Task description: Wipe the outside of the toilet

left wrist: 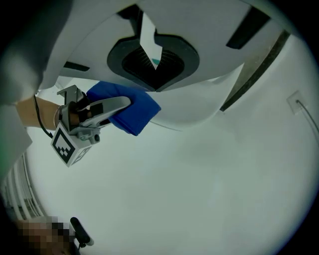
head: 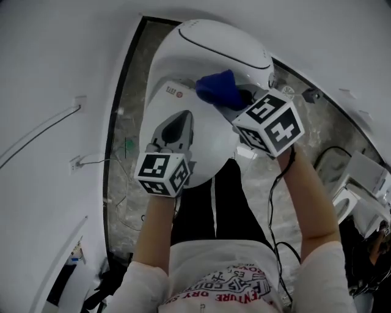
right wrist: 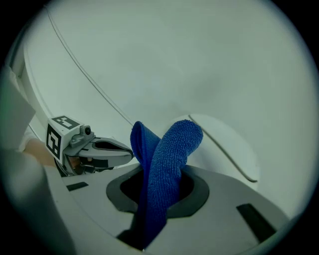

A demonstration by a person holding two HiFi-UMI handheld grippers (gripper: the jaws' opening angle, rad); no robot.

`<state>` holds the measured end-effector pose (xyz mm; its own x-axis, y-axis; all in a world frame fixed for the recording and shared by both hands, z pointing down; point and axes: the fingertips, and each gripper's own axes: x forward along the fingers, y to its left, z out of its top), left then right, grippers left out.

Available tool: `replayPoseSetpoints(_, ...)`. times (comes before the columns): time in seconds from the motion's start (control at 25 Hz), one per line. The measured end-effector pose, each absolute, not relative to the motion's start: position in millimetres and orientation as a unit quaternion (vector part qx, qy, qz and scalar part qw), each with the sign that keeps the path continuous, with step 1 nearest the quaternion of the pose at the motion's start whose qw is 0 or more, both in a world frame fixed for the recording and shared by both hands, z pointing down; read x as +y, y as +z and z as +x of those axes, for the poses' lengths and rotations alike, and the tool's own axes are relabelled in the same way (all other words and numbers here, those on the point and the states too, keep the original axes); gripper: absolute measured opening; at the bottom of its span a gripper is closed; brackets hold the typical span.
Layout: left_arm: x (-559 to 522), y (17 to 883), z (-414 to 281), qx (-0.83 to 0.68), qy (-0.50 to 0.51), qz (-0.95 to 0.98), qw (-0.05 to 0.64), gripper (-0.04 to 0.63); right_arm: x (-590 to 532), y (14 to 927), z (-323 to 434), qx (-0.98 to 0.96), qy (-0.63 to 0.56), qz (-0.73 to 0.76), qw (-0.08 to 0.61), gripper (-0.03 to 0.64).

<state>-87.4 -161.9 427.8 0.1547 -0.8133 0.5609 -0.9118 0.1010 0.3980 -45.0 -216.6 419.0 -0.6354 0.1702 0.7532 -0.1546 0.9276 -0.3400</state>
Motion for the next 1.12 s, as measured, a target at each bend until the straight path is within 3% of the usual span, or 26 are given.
replayPoseSetpoints(0.44,-266,407,17,-0.593,0.122,0.727,0.324,0.006,-342,425,109,-0.880,0.188,0.167,0.402,0.072)
replayPoseSetpoints(0.84,-251,495,36,-0.549,0.187,0.731,0.361,0.006,-362,490,113,-0.904,0.204,0.231,0.295,0.072)
replayPoseSetpoints(1.12,-231,529,57,-0.501,0.222,0.749,0.371,0.006,-341,528,133,-0.887,0.234,0.269,0.292,0.072)
